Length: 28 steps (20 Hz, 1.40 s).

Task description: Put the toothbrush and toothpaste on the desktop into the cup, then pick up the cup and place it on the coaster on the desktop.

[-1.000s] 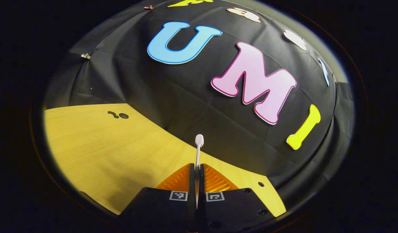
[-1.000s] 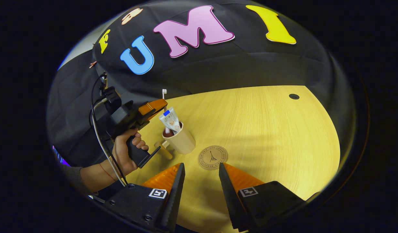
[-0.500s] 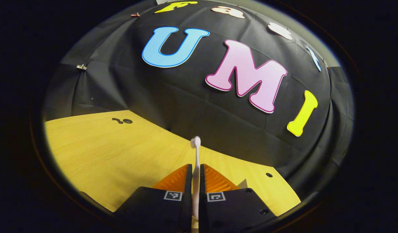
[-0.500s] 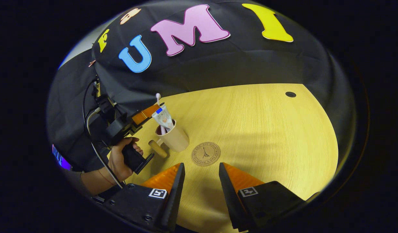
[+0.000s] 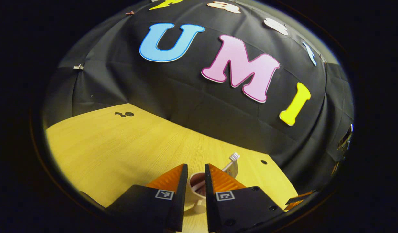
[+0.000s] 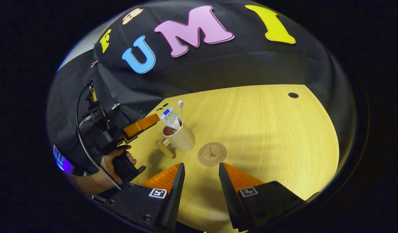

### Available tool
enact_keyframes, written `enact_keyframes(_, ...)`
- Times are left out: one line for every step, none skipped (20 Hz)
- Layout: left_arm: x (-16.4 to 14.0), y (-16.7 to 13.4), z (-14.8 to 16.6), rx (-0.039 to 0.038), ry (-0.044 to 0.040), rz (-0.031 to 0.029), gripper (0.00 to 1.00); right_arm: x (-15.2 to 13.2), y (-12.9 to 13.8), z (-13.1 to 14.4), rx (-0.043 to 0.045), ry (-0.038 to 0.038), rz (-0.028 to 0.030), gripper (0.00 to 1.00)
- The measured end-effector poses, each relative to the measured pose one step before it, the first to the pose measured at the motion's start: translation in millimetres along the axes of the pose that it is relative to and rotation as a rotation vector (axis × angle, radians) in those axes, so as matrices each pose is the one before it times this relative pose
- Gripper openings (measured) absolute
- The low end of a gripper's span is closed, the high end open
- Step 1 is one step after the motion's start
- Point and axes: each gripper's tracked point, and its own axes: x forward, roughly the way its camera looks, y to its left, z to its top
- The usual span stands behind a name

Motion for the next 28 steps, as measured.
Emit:
enact_keyframes(-8.98, -0.27, -3.15, 0.02708, 0.02783, -0.00395, 0.36, -2.07, 0.67, -0.82, 0.00031, -0.00121, -0.00232, 0.65)
enact_keyframes(-8.36, -0.54, -1.49, 0.02574, 0.02673, -0.00326, 0.40, -3.39, 0.55, -2.00, -0.00388, 0.00125, -0.00284, 0.66)
enact_keyframes(-7.09, -2.14, -2.23, 0.02256, 0.02563, -0.01145, 0.52, -2.42, 0.13, -1.83, -0.00709, 0.00045, -0.00462, 0.66)
enact_keyframes(-8.78, -3.53, 0.19, 0.02096, 0.02527, -0.01437, 0.56, -3.64, -0.26, -3.05, -0.00734, 0.00158, -0.00523, 0.65)
enact_keyframes(-7.60, -3.19, -2.97, 0.02254, 0.02878, -0.01016, 0.51, -2.68, -0.56, -2.12, 0.00063, 0.00178, -0.00290, 0.65)
enact_keyframes(-5.74, -2.04, -3.90, 0.02488, 0.03269, -0.00758, 0.67, -2.80, -0.11, -1.26, 0.00637, -0.00017, -0.00267, 0.66)
enact_keyframes(-4.77, -0.71, -5.31, 0.02586, 0.03500, 0.00194, 0.70, -2.73, -0.84, -0.84, 0.00910, -0.00091, -0.00358, 0.65)
enact_keyframes(-3.16, -0.65, -4.65, 0.02727, 0.03287, 0.00603, 0.68, -3.21, -1.46, -1.09, 0.00824, -0.00425, -0.00608, 0.65)
enact_keyframes(-3.10, 1.47, -7.91, 0.02618, 0.03195, 0.00866, 0.70, -2.68, -2.20, -0.10, 0.00631, -0.00483, -0.00726, 0.65)
enact_keyframes(-0.69, -0.07, -5.96, 0.02056, 0.03324, 0.00367, 0.74, -2.91, -2.01, -0.22, 0.00474, -0.00564, -0.00832, 0.65)
enact_keyframes(-0.17, -2.21, -4.98, 0.01155, 0.03097, -0.00324, 0.75, -1.49, -2.76, 0.29, 0.00453, -0.00440, -0.00799, 0.65)
enact_keyframes(-0.04, -3.63, -4.40, 0.00544, 0.02859, -0.00689, 0.77, -3.17, -1.87, -0.32, 0.00664, -0.00290, -0.00591, 0.66)
enact_keyframes(0.01, -3.32, -3.18, 0.00550, 0.02535, -0.00792, 0.78, -2.33, -2.16, -0.12, 0.00744, -0.00468, -0.00471, 0.65)
enact_keyframes(3.06, -2.70, -3.95, 0.00756, 0.02494, -0.01096, 0.78, -2.84, -2.37, 0.23, 0.00458, -0.00347, -0.00644, 0.65)
enact_keyframes(3.67, -1.01, -6.01, 0.00590, 0.02975, -0.00326, 0.79, -2.96, -3.09, -0.06, 0.00431, -0.00502, -0.00703, 0.66)
enact_keyframes(4.79, 0.91, -5.49, 0.00518, 0.03121, 0.00098, 0.78, -2.88, -2.61, -0.11, 0.00370, -0.00501, -0.00617, 0.66)
enact_keyframes(5.80, 1.59, -3.69, 0.00160, 0.02217, 0.00441, 0.79, -2.89, -3.02, -0.34, 0.00232, -0.00430, -0.00875, 0.65)
enact_keyframes(5.41, 0.75, -2.28, -0.00228, 0.02105, 0.00020, 0.79, -2.82, -4.03, -1.46, 0.00239, -0.00310, -0.00925, 0.65)
enact_keyframes(6.09, 0.04, -2.19, -0.00465, 0.01822, -0.00044, 0.79, -1.93, -3.96, -1.02, 0.00361, -0.00030, -0.00907, 0.65)
enact_keyframes(6.16, 0.05, -1.83, -0.00577, 0.02224, -0.00462, 0.79, -2.59, -3.75, -0.86, 0.00653, -0.00197, -0.00840, 0.66)
enact_keyframes(5.95, 0.10, -1.60, -0.00446, 0.02290, -0.00344, 0.79, -3.25, -5.04, -0.89, 0.00682, -0.00033, -0.00953, 0.66)
enact_keyframes(5.00, 1.84, -0.84, -0.00158, 0.02072, 0.00219, 0.79, -0.64, -3.71, -0.96, 0.00757, 0.00021, -0.00905, 0.65)
enact_keyframes(6.05, 0.77, -0.26, -0.00271, 0.02002, 0.00379, 0.79, -2.29, -4.34, 0.32, 0.00747, -0.00112, -0.00867, 0.65)
enact_keyframes(5.90, 0.37, 0.49, -0.00438, 0.01465, 0.00198, 0.79, -1.61, -4.67, 0.03, 0.00779, -0.00196, -0.00748, 0.65)
enact_keyframes(5.61, 1.03, -0.69, -0.00452, 0.01573, 0.00341, 0.79, -0.49, -3.84, 0.81, 0.00787, -0.00143, -0.00634, 0.65)
enact_keyframes(4.60, 1.46, 0.84, -0.00352, 0.01564, 0.00660, 0.79, -0.92, -3.76, 0.11, 0.00734, -0.00165, -0.00725, 0.65)
enact_keyframes(5.84, 2.27, -0.61, -0.00216, 0.01330, 0.00862, 0.80, -0.71, -3.64, -0.15, 0.00694, 0.00102, -0.00628, 0.65)
enact_keyframes(5.12, 1.53, 0.94, -0.00169, 0.01019, 0.00941, 0.80, -1.30, -3.13, -0.68, 0.00652, 0.00024, -0.00442, 0.65)
